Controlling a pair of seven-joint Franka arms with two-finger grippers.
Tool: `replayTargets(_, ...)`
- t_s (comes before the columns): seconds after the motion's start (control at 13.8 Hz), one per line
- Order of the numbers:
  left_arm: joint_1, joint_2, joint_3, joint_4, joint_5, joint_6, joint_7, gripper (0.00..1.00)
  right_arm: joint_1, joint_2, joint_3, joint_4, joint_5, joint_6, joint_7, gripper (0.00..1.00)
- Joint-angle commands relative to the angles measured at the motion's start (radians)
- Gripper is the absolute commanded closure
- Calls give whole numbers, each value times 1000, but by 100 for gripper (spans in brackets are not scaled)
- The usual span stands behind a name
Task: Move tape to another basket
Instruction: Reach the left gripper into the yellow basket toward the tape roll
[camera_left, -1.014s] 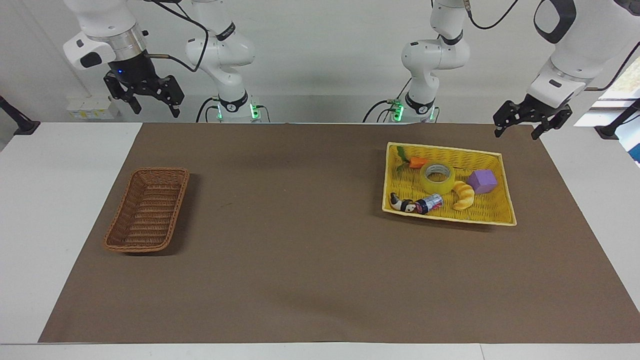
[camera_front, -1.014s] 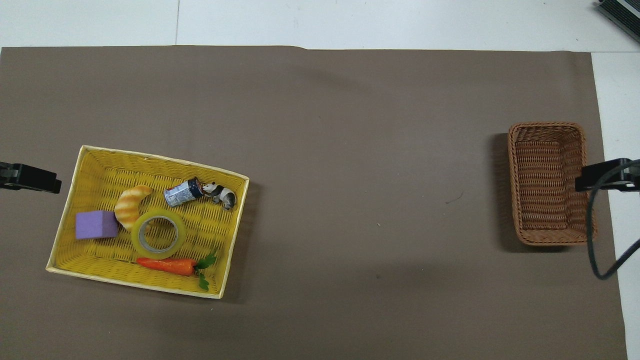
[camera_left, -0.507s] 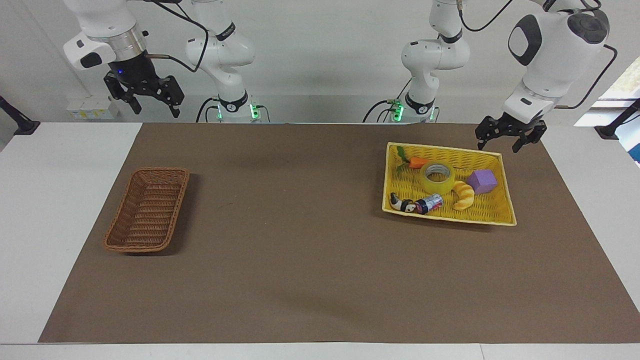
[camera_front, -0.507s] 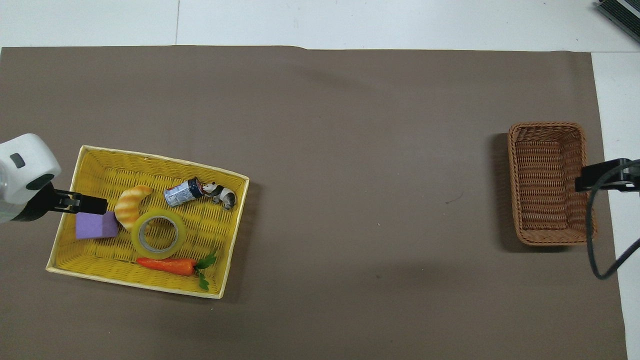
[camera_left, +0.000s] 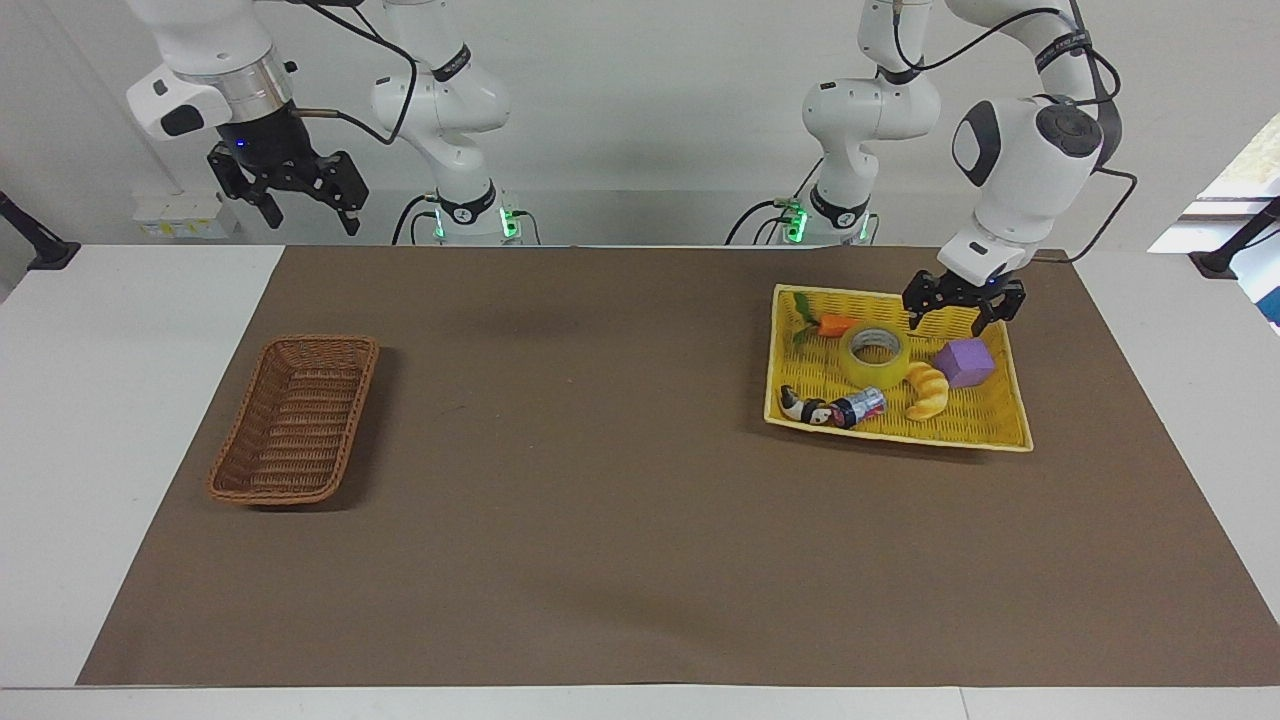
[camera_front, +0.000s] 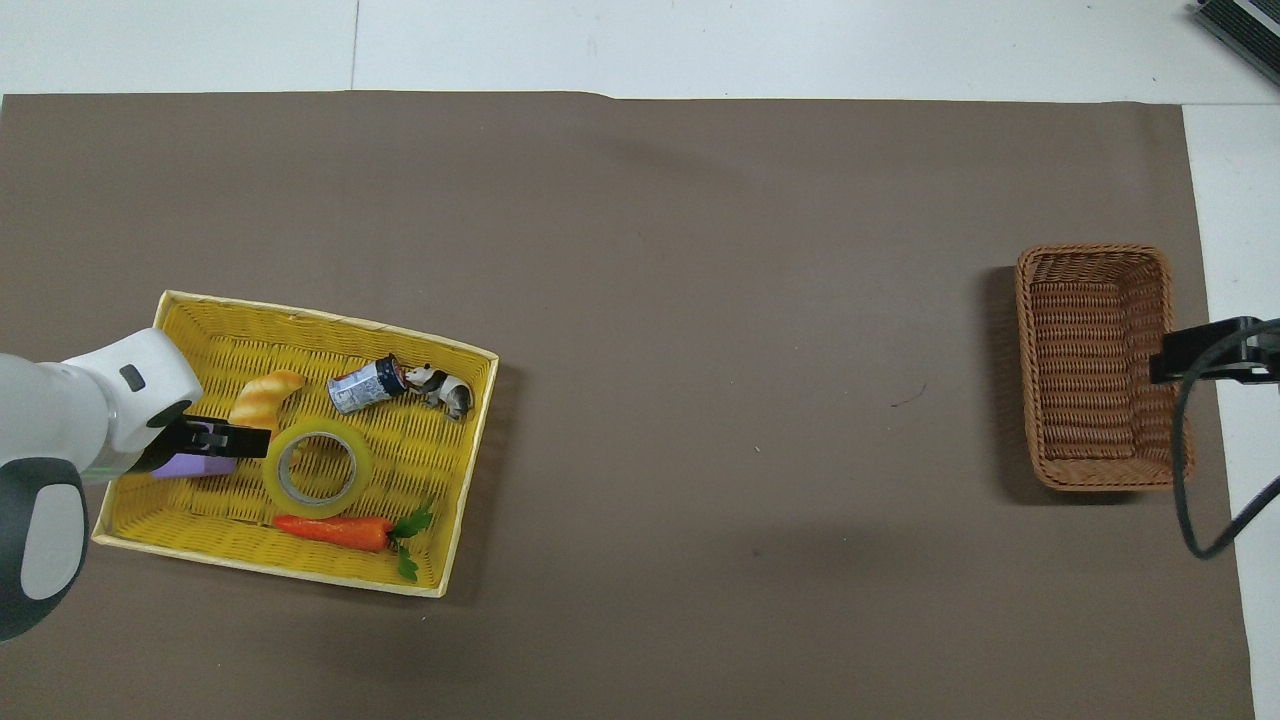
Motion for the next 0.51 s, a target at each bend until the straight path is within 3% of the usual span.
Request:
replayTargets(0.0, -16, -47, 13, -68, 5, 57, -10, 0, -5, -26, 0, -28, 6, 3, -20, 0)
replayTargets(0.43, -38, -30, 13, -236, 6, 267, -37, 0, -5, -30, 1, -34, 6, 3, -20, 0)
